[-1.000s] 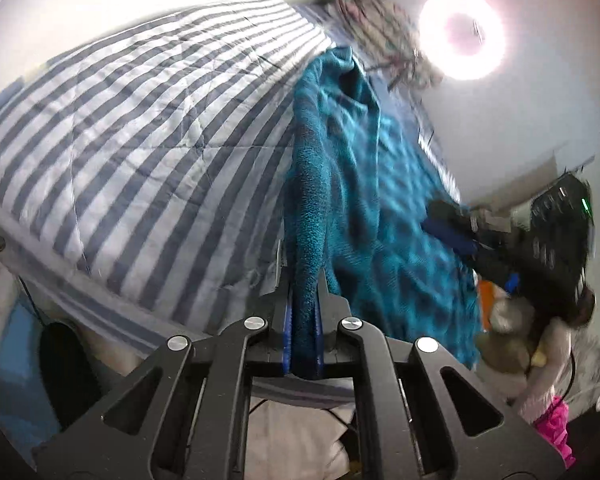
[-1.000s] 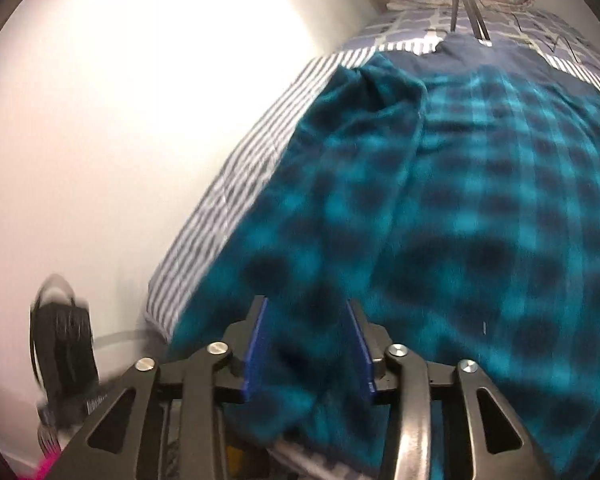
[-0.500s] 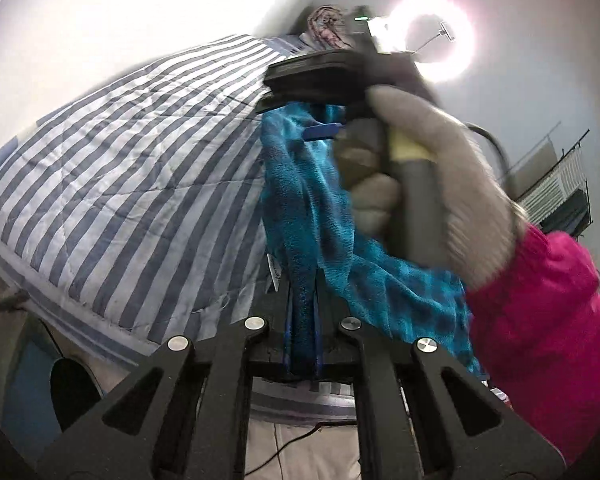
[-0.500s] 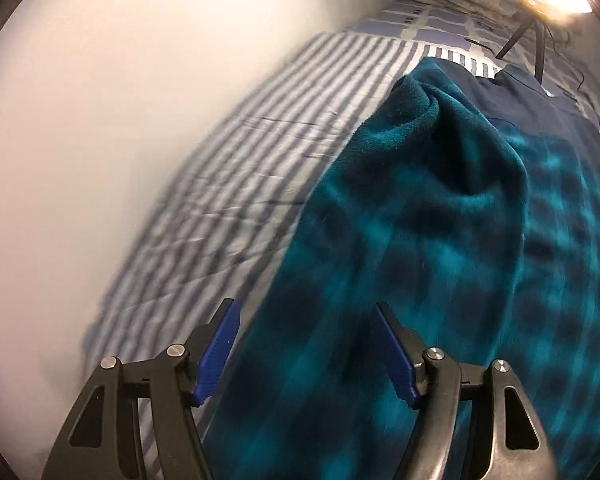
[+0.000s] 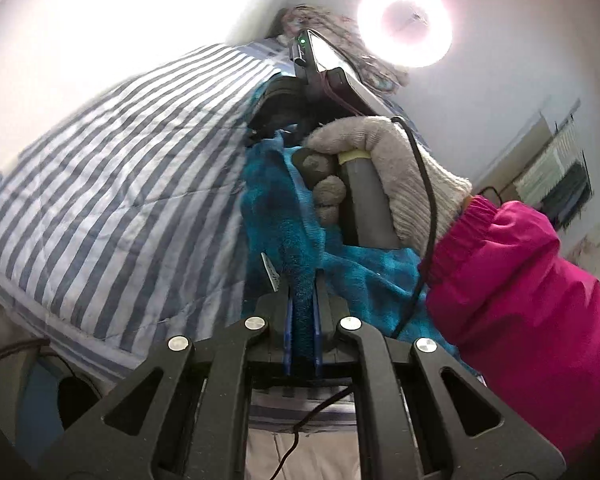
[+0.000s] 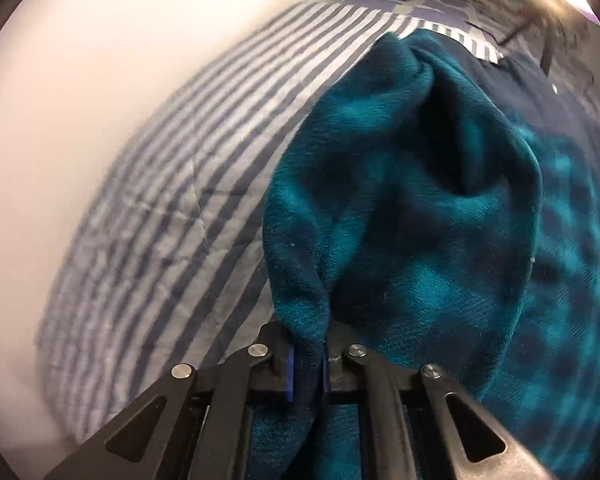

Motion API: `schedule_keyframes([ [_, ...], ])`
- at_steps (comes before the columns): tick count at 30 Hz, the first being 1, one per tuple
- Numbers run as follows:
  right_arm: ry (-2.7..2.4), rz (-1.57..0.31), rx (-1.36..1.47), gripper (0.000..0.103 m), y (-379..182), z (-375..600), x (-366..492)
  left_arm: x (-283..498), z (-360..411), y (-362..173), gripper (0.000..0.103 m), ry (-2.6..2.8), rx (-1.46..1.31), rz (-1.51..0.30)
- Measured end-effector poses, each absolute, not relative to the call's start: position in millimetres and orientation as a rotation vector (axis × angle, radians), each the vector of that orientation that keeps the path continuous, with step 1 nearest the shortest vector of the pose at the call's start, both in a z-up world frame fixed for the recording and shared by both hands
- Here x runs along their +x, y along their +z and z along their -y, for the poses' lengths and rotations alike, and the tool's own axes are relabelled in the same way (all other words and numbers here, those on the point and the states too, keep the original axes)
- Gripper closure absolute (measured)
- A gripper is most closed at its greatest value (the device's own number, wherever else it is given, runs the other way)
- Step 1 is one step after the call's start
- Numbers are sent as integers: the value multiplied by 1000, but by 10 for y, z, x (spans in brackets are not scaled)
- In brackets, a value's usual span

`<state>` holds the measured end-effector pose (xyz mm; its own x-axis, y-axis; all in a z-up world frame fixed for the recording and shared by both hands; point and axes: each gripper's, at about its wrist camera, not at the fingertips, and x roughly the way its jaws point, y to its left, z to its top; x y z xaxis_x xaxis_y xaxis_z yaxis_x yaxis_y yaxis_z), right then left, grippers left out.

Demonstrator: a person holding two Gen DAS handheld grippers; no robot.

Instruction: Fold large clothes

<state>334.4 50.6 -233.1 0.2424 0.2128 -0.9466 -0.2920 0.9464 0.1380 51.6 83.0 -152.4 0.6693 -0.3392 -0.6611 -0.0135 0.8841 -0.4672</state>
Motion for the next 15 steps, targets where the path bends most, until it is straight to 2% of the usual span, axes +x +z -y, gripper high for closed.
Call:
schedule_keyframes([
  [9,508,-1106,466,97,-2023,639,3233,556,-210,-1364,98,-256,-259,-810],
  [15,486,-991,750,97,-2203,1662,2979,585,293,-1421,98,-318,-128,-841],
])
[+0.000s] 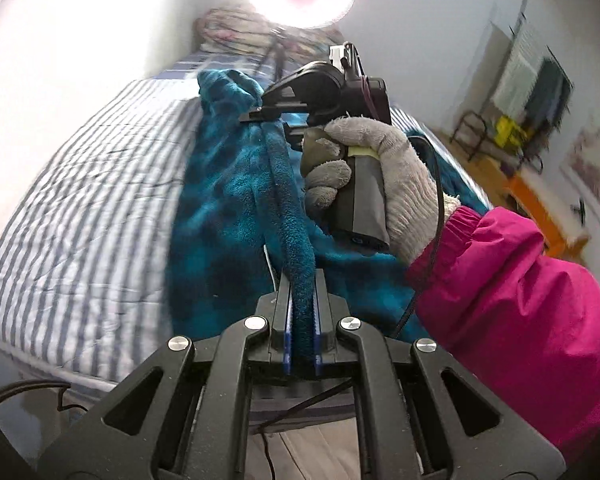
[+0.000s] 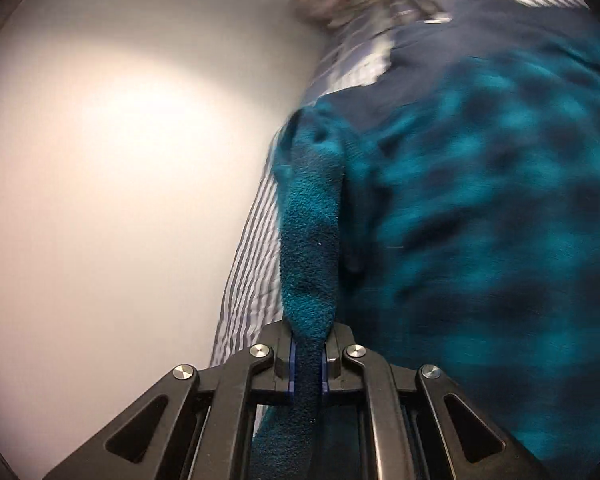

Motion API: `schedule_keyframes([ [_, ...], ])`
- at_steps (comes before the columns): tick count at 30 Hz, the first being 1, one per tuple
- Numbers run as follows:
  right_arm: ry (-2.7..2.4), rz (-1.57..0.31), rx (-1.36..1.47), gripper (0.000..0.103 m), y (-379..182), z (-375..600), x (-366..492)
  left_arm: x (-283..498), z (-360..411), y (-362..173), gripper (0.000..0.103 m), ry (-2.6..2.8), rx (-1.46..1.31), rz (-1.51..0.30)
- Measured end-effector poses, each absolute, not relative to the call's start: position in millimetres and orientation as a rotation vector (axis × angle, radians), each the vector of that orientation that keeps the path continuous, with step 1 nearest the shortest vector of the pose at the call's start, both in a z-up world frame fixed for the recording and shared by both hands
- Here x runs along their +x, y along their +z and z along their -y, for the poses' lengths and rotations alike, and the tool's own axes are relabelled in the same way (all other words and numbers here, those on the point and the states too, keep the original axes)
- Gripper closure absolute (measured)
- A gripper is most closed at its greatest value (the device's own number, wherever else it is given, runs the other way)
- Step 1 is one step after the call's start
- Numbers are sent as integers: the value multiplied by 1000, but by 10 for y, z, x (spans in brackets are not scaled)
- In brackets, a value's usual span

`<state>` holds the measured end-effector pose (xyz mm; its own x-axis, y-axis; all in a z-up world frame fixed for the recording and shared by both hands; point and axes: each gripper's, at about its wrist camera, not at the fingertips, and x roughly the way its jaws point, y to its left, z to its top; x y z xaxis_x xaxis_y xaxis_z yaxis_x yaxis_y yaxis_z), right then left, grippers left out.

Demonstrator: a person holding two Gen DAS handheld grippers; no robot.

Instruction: Fold large clothes

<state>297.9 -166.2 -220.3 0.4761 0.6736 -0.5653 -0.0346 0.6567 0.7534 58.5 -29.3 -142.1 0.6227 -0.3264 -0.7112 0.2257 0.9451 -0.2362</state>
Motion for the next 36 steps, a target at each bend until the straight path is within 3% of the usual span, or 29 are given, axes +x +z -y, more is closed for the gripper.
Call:
schedule_keyframes([
  [7,337,-1045,841,98,-2681,2246,2801,558,636,-1636,98,-360,-60,-903],
  [15,315,-1091,650,96,-2538,2045,2913,609,677,-1660,98,-382,-90,-925],
  [17,317,-1107,626,77,-2496,2095,2865,613,690,-1637,97,-403,-102,-928],
  [19,318,-1111,610,65,-2399,2141,2812,542,688,-1606,91,-444,-113,-944],
  [20,318,-1105,596,63,-2339,2154,2773,493,665,-1573,90,-479,-130,-950],
  [29,304,-1070,375,64,-1630,2293,1881,-75,119,-1008,86,-582,-138,-913],
  [36,376,-1119,278,67,-1598,1945,1016,277,-480,-988,86,-410,-133,-956],
])
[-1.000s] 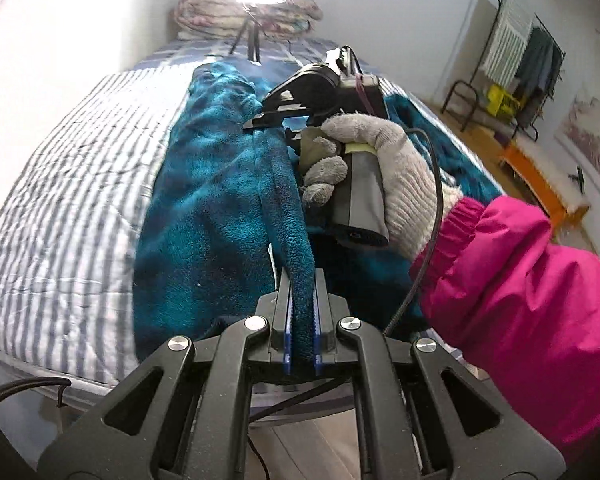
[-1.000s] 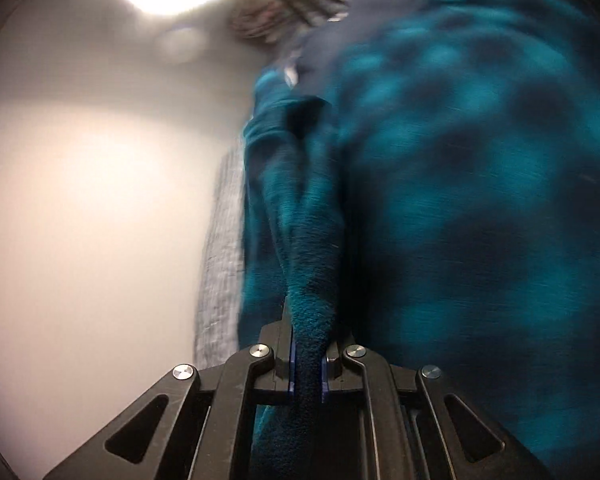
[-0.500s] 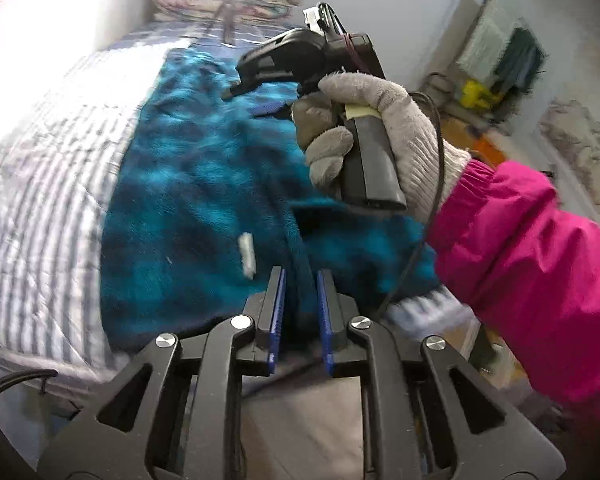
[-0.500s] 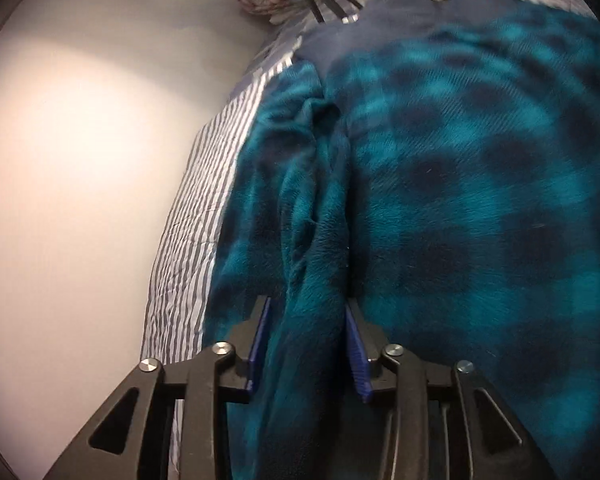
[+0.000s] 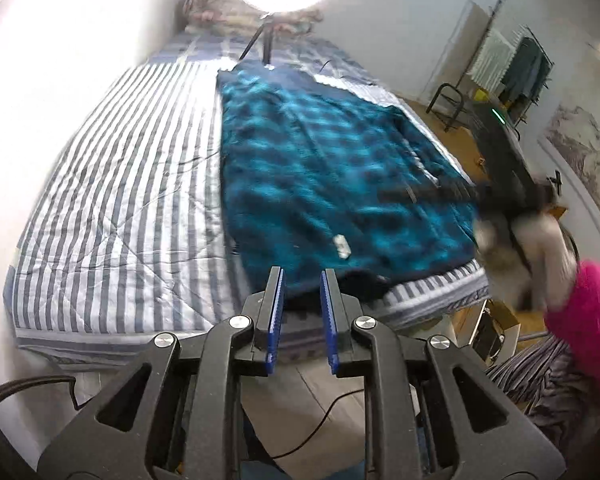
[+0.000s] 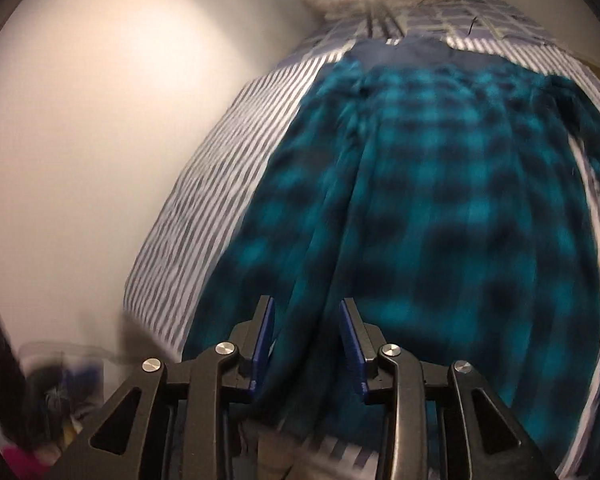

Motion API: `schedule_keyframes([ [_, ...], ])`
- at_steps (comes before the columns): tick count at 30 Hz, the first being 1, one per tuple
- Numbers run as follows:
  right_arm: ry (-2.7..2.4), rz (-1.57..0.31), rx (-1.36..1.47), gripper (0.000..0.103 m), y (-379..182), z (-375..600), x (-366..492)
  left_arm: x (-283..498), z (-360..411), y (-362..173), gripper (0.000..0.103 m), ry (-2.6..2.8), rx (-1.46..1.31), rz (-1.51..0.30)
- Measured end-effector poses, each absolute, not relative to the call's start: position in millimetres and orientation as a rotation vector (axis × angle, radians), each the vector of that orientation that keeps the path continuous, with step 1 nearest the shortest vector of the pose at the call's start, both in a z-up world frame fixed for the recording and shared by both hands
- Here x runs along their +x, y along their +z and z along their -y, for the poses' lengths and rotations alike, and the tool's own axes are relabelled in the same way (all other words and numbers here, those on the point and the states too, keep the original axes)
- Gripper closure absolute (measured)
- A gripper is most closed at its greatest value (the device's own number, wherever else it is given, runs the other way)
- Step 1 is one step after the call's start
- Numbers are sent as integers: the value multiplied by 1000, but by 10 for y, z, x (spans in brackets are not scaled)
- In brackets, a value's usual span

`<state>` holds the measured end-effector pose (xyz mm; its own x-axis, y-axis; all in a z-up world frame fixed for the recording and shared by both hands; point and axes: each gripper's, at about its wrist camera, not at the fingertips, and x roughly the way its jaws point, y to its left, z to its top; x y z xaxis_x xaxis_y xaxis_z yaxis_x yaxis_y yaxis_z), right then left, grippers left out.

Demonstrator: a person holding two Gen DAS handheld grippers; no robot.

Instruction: Fold large clothes

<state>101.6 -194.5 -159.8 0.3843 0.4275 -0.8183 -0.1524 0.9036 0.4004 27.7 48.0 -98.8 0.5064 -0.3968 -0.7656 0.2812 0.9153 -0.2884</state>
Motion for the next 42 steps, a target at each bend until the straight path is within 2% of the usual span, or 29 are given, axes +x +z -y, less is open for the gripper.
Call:
schedule_keyframes([
  [3,391,-1186,308,65,-1765,1794,746,502,-582,-1124,86,-368,-164,-1000],
  [4,386,-1204,318,62,-1830,1746,704,571,-614,-1201,86,-360,-183,-1026],
  [7,343,-1207,231,57,-1939,1602,662,717,-736,-1445,86,-374,-317,-1115],
  [11,370,-1235,200,57,-2026,1472,670,798,-763,-1658,86,-358,-392,-1179],
  [12,364,-1251,174,59,-2062,1431,682,788,-735,-1673,86,-354,-389,-1181],
  [14,389,-1283,154,97,-2138,1363,702,799,-700,-1664,86,-357,-379,-1180],
  [21,419,-1242,246,100,-1913,1552,618,785,-462,-1540,86,-362,-257,-1121],
  [25,359,-1303,183,100,-2251,1527,579,829,-299,-1621,86,-368,-229,-1132],
  [28,379,-1281,206,94,-2227,1536,573,839,-90,-1739,86,-382,-144,-1123],
  [30,394,-1248,221,78,-2101,1594,534,834,27,-1925,86,-392,-80,-1160],
  [31,396,-1213,225,66,-1984,1644,499,825,61,-2017,86,-389,-49,-1180],
  [32,390,-1187,223,65,-1902,1676,481,792,114,-2149,86,-383,10,-1190],
  [35,342,-1085,212,64,-1586,1925,362,764,154,-2077,86,-390,55,-1162],
  [38,271,-1010,218,55,-1382,2256,264,754,104,-1816,86,-394,10,-1118],
  [42,168,-954,243,53,-1209,2842,155,650,138,-1353,86,-441,-13,-998],
])
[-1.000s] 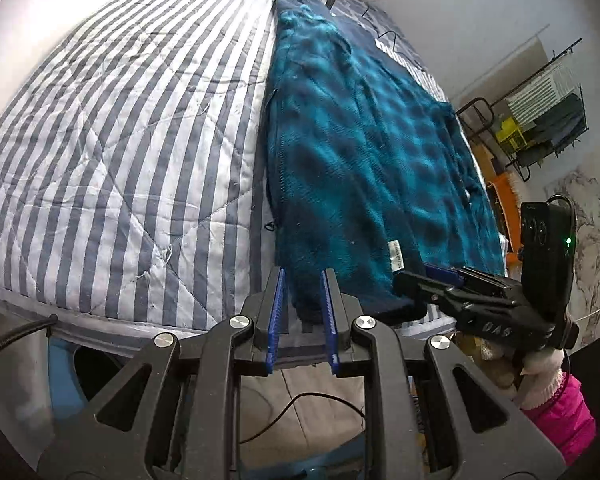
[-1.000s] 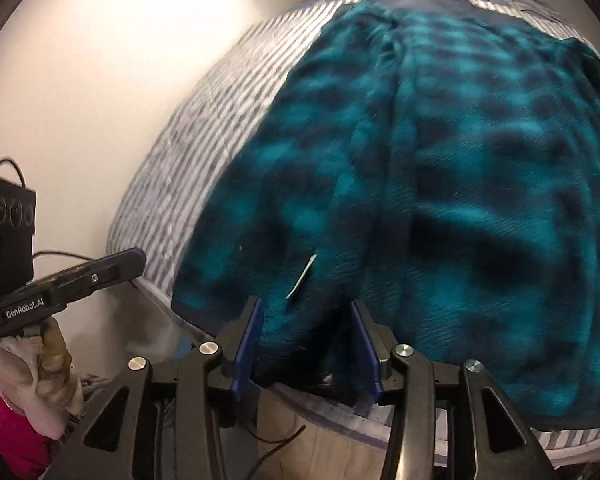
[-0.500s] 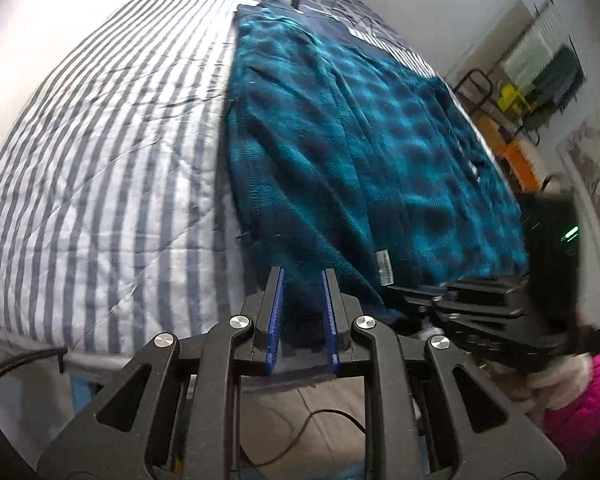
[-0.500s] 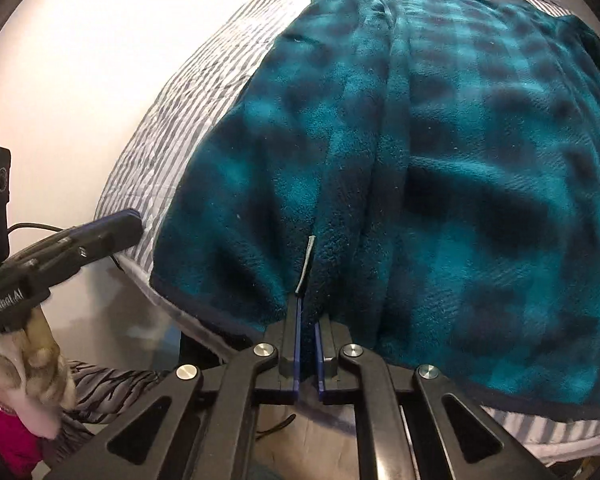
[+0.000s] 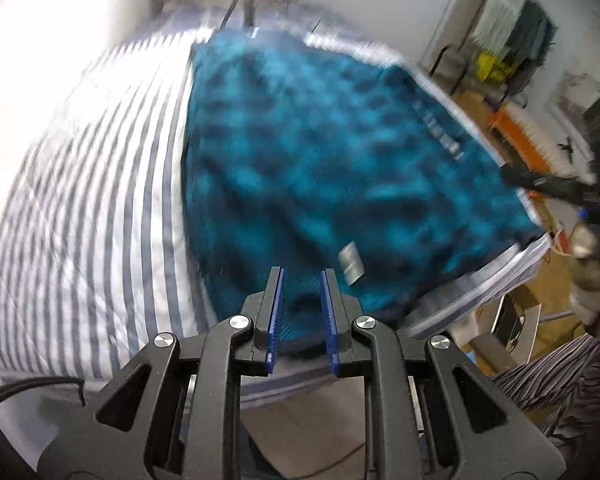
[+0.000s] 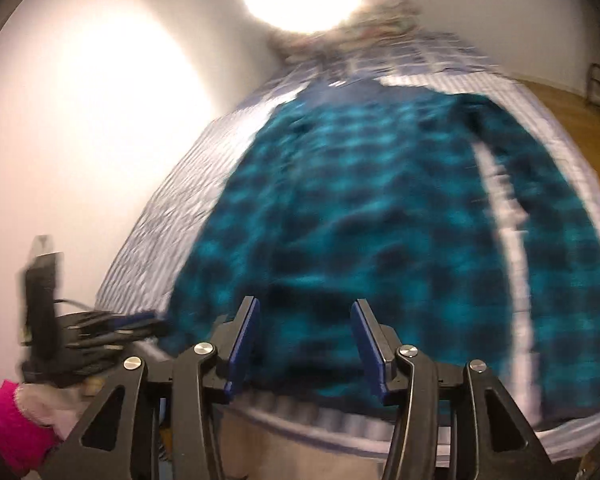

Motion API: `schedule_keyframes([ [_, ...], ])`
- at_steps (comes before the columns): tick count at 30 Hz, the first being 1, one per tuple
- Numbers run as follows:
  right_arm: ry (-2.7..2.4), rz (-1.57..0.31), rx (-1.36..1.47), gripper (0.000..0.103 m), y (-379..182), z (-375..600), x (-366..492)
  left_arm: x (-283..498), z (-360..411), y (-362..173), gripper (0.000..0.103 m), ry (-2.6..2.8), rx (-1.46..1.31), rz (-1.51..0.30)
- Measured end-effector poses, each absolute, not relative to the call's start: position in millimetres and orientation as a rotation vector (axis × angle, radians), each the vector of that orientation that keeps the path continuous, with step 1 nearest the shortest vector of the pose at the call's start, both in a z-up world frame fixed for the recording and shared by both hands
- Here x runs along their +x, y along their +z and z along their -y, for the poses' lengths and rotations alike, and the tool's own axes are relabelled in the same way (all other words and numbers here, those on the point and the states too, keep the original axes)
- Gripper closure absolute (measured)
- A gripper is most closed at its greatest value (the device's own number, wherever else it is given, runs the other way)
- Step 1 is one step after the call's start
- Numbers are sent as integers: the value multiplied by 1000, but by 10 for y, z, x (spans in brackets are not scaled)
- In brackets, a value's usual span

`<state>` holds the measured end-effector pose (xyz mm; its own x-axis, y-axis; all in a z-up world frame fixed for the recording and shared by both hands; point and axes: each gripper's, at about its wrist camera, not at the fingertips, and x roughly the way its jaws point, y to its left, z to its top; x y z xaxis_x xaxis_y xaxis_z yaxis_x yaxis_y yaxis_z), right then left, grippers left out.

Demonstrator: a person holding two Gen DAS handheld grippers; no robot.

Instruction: Fold large clothes

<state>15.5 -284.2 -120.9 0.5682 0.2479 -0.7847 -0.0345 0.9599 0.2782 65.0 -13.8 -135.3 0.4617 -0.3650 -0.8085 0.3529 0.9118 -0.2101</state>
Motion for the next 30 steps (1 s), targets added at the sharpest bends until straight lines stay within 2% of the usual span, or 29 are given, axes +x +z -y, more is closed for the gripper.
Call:
schedule_keyframes([
  [1,140,-951,248,53,-1189,3006,131,628,171,-1232,86,-460,-19,-963],
  [3,84,-945,233,52,-1163,3202,118,618,220,-1094,77,-485,-32,-926],
  [4,43,-942,211,52,-1147,3348,97,649,242,-1060,67,-494,-37,-916],
  [5,22,-944,207,52,-1145,3447,101,662,273,-1009,62,-510,-48,-900],
  [14,-181,-967,333,53,-1206,4671,-79,781,517,-899,62,-566,-104,-918],
  [18,-255,-995,431,54,-1395,5133,-144,788,645,-926,62,-581,-93,-923],
  [30,-361,-1086,501,56,-1825,5590,-126,851,769,-1027,62,-585,-86,-950],
])
